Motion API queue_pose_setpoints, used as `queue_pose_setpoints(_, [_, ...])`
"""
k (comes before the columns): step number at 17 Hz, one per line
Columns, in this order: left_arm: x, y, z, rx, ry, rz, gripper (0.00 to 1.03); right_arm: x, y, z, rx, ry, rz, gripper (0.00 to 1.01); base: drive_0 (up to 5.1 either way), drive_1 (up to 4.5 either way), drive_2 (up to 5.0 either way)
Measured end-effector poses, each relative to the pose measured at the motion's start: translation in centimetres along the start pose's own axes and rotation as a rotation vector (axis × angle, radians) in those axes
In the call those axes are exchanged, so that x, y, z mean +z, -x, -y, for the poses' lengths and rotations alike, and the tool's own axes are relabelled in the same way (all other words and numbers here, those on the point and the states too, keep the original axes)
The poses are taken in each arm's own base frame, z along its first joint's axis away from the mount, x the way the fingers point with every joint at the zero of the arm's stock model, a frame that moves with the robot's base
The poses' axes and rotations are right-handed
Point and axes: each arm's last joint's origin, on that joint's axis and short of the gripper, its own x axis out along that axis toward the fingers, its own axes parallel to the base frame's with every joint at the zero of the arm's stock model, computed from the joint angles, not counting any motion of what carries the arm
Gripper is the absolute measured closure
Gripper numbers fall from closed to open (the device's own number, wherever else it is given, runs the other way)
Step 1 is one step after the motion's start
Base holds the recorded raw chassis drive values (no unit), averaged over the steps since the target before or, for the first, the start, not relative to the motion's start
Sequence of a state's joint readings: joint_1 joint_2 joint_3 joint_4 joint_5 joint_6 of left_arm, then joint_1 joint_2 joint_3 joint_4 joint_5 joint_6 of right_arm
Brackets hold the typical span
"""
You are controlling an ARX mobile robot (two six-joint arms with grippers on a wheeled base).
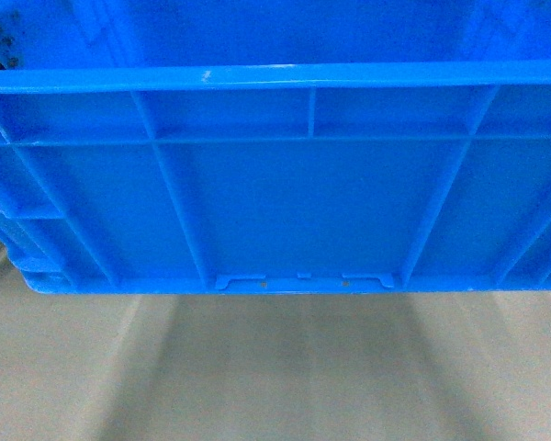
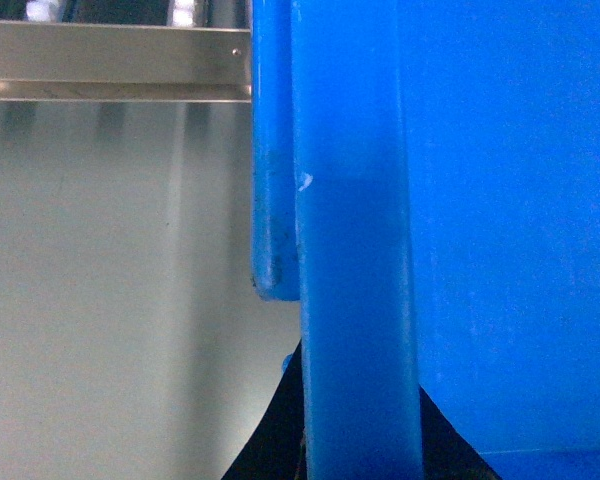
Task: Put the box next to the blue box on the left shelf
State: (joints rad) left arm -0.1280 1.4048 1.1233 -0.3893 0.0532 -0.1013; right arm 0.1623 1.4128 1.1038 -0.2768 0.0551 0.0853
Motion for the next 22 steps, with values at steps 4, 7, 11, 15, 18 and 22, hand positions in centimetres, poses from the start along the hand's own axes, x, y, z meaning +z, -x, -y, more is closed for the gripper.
queue_pose_setpoints(4, [-0.03, -0.03, -0.01, 0.001, 0.000, 0.000, 0.98, -0.01, -0.01, 0.00, 0.000, 0.000, 0.001, 0.94, 0.0, 0.00, 0.0])
queue_pose_setpoints(7, [-0.03, -0.03, -0.01, 0.001, 0.000, 0.000, 0.98, -0.01, -0.01, 0.00, 0.000, 0.000, 0.001, 0.94, 0.0, 0.00, 0.0])
queue_pose_setpoints(11, [-0.03, -0.03, -0.01, 0.001, 0.000, 0.000, 0.98, -0.01, -0.01, 0.00, 0.000, 0.000, 0.001, 0.94, 0.0, 0.00, 0.0])
queue_pose_setpoints(15, [0.02, 0.05, 0.00, 0.001, 0.000, 0.005, 0.98, 0.04, 0.02, 0.00, 0.001, 0.000, 0.006, 0.94, 0.0, 3.12, -3.2])
queue_pose_setpoints(18, [-0.01, 0.04, 0.00, 0.001, 0.000, 0.002, 0.98, 0.01, 0.02, 0.00, 0.000, 0.000, 0.003, 0.94, 0.0, 4.23, -4.2])
queue_pose_setpoints(22, [0.00, 0.04, 0.00, 0.000, 0.000, 0.003, 0.98, 0.02, 0.05, 0.00, 0.000, 0.000, 0.004, 0.94, 0.0, 4.24, -4.2])
